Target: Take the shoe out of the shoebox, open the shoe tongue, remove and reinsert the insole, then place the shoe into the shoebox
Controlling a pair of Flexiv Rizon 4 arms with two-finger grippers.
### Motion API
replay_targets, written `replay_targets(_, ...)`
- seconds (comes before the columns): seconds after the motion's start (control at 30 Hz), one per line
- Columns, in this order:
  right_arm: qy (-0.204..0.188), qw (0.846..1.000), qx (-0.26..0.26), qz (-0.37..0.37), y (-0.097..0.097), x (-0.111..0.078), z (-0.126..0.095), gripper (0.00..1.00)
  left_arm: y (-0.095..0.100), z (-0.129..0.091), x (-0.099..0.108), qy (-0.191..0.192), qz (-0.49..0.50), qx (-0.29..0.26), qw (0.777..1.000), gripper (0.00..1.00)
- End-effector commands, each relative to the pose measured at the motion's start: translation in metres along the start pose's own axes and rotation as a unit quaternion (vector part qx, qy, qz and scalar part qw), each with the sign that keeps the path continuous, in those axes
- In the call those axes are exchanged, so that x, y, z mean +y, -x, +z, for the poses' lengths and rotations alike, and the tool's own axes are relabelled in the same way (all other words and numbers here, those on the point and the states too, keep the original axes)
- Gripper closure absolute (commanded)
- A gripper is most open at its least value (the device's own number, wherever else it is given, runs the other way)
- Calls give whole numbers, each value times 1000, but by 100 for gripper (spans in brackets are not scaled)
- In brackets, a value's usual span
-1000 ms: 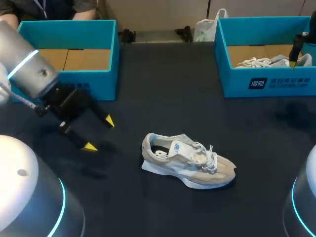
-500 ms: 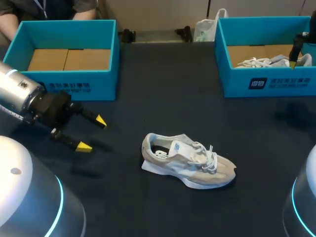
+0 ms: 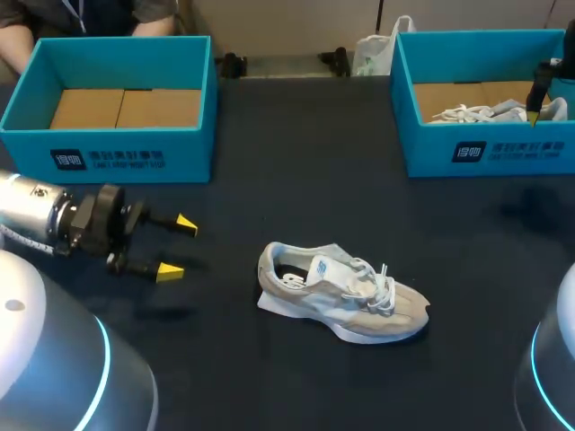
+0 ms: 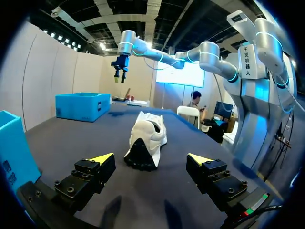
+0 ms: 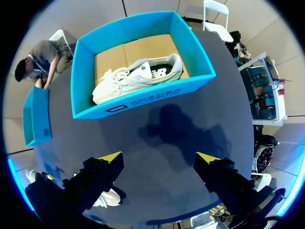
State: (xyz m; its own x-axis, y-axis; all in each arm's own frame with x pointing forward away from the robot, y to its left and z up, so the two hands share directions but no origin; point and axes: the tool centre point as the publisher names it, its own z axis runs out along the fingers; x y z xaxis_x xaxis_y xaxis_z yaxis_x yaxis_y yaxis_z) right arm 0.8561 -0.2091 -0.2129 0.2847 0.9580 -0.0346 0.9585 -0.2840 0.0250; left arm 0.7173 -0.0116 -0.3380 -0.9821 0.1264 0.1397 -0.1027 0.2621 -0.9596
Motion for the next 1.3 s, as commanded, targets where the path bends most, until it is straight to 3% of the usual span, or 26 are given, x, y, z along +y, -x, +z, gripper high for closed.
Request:
replay_targets(0.03, 1, 1000, 0, 1, 0, -1, 0, 0, -4, 0, -2, 2, 0, -10, 1000, 0)
replay_targets(0.23, 1, 1000, 0, 1, 0, -1, 0, 0, 4, 16, 26, -13, -4, -23, 1000, 0)
replay_targets(0.37, 1, 1000, 0, 1, 0, -1, 0, 0, 4, 21, 38, -35, -11, -51, 998, 0)
replay_targets(0.5, 1, 1000, 0, 1, 0, -1, 0, 0, 3, 27, 45, -32, -8, -74, 997, 0)
replay_targets(0.93, 1, 1000, 0, 1, 0, -1, 0, 0, 9, 59, 47, -40, 4, -93, 995, 0)
replay_targets(1.3, 1, 1000, 0, 1, 0, -1, 0, 0, 29, 92, 46, -41, 16, -52, 998, 0)
